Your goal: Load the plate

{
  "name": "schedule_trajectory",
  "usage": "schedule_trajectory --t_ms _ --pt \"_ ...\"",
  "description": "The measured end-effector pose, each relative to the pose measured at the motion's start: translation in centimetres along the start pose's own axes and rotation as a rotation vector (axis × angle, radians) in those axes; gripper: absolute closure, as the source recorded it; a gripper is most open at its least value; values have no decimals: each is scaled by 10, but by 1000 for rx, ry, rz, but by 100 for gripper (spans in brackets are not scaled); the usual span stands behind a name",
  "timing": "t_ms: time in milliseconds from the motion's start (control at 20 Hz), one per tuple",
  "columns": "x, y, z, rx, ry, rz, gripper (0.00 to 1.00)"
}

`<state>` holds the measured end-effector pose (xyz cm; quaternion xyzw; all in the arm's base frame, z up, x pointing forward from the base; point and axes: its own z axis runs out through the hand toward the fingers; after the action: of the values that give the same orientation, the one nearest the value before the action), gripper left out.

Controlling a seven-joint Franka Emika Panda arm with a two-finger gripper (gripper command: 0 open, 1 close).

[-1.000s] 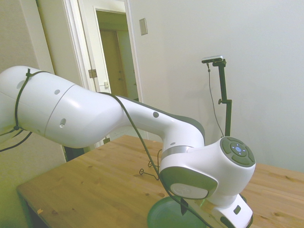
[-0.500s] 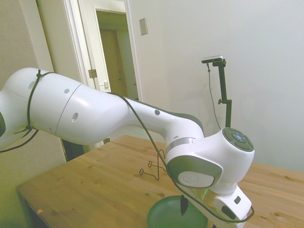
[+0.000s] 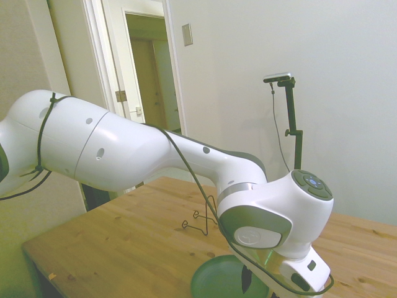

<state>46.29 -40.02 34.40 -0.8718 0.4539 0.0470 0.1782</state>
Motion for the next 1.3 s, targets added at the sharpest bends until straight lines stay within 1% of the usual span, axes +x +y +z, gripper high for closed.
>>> schedule_trajectory --t_ms 1000,1300 --pt "-2 3 3 -32 2 -4 100" --pt "-20 -3 0 -82 14 0 100"
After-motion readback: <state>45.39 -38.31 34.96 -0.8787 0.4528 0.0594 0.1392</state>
